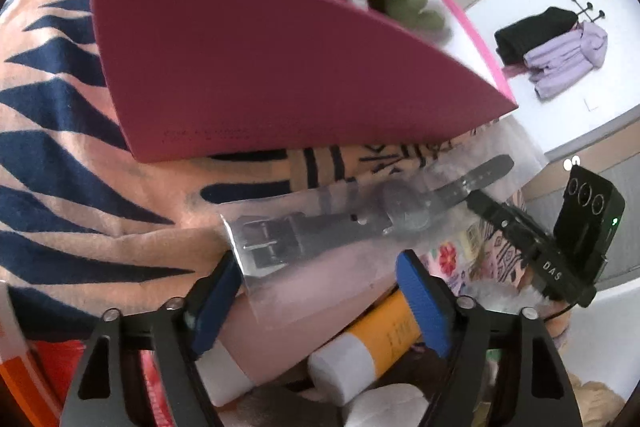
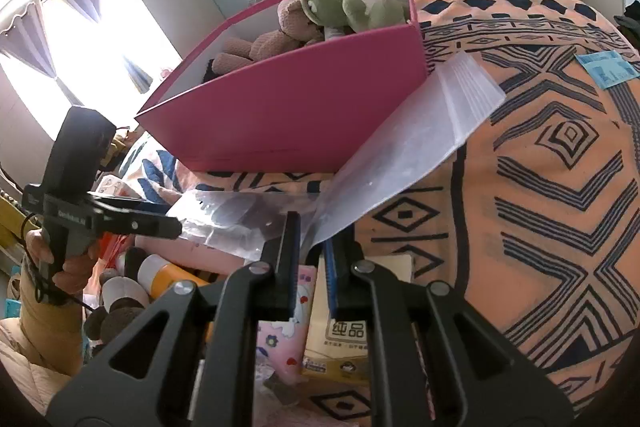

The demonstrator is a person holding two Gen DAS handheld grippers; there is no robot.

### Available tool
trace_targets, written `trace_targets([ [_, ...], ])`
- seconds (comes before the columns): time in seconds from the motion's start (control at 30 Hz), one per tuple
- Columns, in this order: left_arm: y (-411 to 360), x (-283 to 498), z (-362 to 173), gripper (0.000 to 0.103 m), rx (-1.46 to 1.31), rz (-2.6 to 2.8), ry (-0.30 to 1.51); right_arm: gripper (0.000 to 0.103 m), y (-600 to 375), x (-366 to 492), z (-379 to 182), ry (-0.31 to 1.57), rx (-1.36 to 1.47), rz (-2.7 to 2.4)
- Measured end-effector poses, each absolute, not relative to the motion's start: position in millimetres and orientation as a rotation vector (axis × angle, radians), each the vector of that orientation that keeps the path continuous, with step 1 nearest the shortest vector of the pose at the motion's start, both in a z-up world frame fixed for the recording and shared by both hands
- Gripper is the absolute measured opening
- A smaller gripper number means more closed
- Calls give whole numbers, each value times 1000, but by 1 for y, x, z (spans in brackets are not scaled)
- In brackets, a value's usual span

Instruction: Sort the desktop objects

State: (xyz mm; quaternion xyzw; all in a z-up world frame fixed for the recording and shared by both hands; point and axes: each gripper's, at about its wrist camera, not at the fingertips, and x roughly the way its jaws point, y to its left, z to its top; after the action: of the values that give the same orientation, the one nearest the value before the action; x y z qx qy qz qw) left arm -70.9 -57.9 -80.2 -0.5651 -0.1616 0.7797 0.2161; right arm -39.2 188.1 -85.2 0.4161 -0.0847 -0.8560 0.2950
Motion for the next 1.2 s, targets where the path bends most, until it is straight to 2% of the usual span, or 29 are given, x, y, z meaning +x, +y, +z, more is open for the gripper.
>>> trace_targets([
  [0.13,-60,-63,-76,56,-1559,2226,-443,13,187,-36,-82,-195,1083,-2299],
  [0.9,-64,-32,-2,56,-1289,2429,-385,13,179,-11,-26,-60,872,-2339],
  [1.2,-61,-31,8,56,-1252,2479,-359,13,174,-10,-14,-22,833,-2338],
])
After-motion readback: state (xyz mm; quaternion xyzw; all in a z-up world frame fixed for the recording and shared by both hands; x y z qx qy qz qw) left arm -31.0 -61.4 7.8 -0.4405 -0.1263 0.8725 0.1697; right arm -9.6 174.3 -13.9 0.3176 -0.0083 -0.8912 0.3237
